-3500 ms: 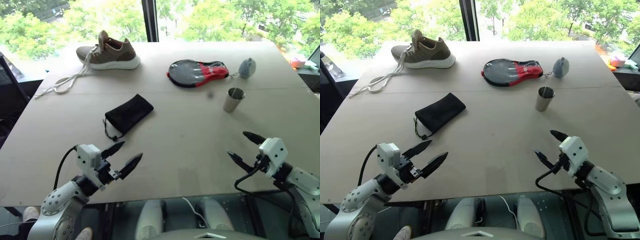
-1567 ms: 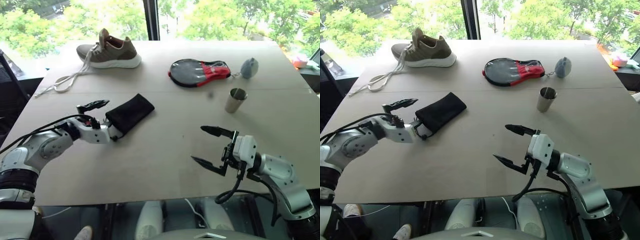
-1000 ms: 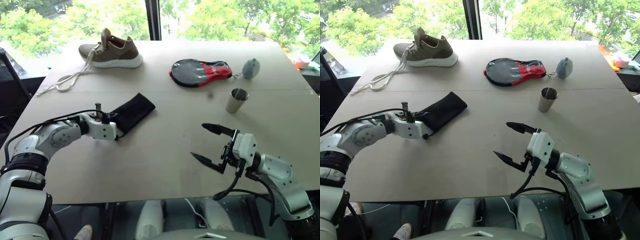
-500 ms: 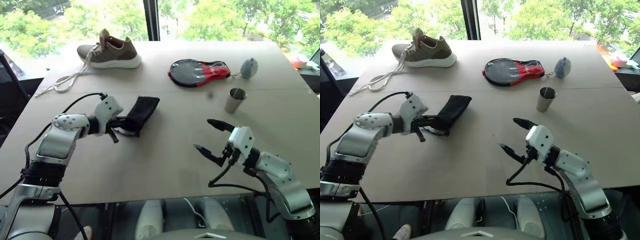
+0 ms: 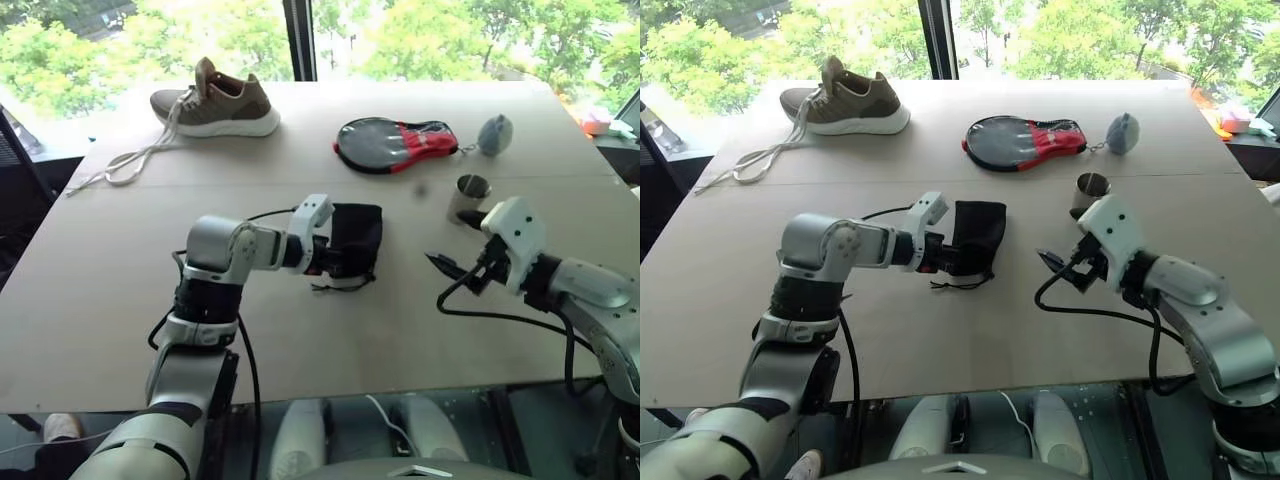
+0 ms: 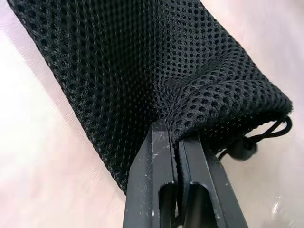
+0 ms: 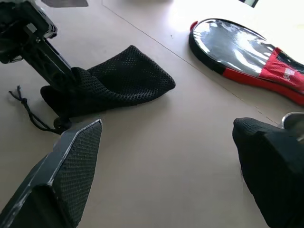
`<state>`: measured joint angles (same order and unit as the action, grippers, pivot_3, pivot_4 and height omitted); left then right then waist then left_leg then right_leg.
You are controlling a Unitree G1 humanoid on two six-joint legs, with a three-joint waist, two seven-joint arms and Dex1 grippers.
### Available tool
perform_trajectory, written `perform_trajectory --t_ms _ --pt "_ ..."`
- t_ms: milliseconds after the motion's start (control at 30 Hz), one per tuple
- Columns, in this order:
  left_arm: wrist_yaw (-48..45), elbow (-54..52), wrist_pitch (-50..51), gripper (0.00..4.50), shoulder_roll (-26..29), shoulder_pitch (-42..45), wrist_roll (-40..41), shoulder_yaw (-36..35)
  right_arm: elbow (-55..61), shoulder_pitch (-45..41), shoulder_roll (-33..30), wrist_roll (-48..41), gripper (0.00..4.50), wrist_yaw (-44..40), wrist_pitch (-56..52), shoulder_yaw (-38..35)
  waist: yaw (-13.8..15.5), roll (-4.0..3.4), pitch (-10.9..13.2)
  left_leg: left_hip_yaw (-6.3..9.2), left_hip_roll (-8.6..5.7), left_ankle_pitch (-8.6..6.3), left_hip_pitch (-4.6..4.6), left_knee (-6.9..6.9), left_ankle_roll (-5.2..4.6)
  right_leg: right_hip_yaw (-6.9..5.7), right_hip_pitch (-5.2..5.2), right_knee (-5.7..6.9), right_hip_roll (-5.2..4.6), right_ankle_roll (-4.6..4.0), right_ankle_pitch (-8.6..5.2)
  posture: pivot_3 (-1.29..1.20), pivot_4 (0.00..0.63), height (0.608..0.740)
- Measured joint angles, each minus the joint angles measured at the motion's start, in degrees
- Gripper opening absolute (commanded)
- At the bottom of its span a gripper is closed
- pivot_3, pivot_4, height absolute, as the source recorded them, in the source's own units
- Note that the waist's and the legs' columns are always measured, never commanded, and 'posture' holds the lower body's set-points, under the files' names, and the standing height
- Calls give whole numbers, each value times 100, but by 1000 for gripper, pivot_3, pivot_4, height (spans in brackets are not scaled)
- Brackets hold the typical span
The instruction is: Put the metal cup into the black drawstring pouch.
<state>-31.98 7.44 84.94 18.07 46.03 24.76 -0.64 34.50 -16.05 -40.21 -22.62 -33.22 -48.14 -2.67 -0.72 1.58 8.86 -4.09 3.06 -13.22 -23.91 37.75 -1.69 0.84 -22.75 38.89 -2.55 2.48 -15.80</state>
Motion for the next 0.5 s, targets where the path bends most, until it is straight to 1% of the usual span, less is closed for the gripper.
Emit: perform_trajectory --t_ms 33,67,133,233,367,500 --pt "51 82 -6 32 -31 36 -1 -49 -83 -153 -132 30 4500 3 -123 16 -2 1 0 2 0 0 0 0 0 -2 0 -1 0 0 0 0 150 740" --pt "117 257 -48 32 -49 74 -12 -112 -316 -486 -234 119 4500 34 -295 52 -18 1 0 -1 1 0 2 -2 0 1 -1 0 0 -1 0 0 150 740" --pt "128 361 -64 32 -69 78 -18 -119 -489 -666 -242 193 4500 77 -368 78 -6 1 -1 3 1 0 2 -7 0 -3 -1 0 0 -1 0 0 150 740" --pt "183 715 -174 32 -155 210 2 -236 -1314 -1341 -231 391 4500 28 -528 676 0 1 0 -2 0 0 1 -10 1 1 -3 -3 -1 -1 0 0 150 740" --pt "260 851 -287 32 -242 306 4 -273 -2219 -2030 -148 770 4500 107 -552 1116 6 1 1 -2 -6 1 -8 -10 1 0 -10 -5 -8 -1 0 0 150 740" --pt "339 861 -367 32 -280 325 8 -282 -2844 -2453 -102 1048 4500 80 -532 1359 10 1 1 -2 -6 12 -31 -10 20 0 -33 -3 -10 -1 0 0 150 740"
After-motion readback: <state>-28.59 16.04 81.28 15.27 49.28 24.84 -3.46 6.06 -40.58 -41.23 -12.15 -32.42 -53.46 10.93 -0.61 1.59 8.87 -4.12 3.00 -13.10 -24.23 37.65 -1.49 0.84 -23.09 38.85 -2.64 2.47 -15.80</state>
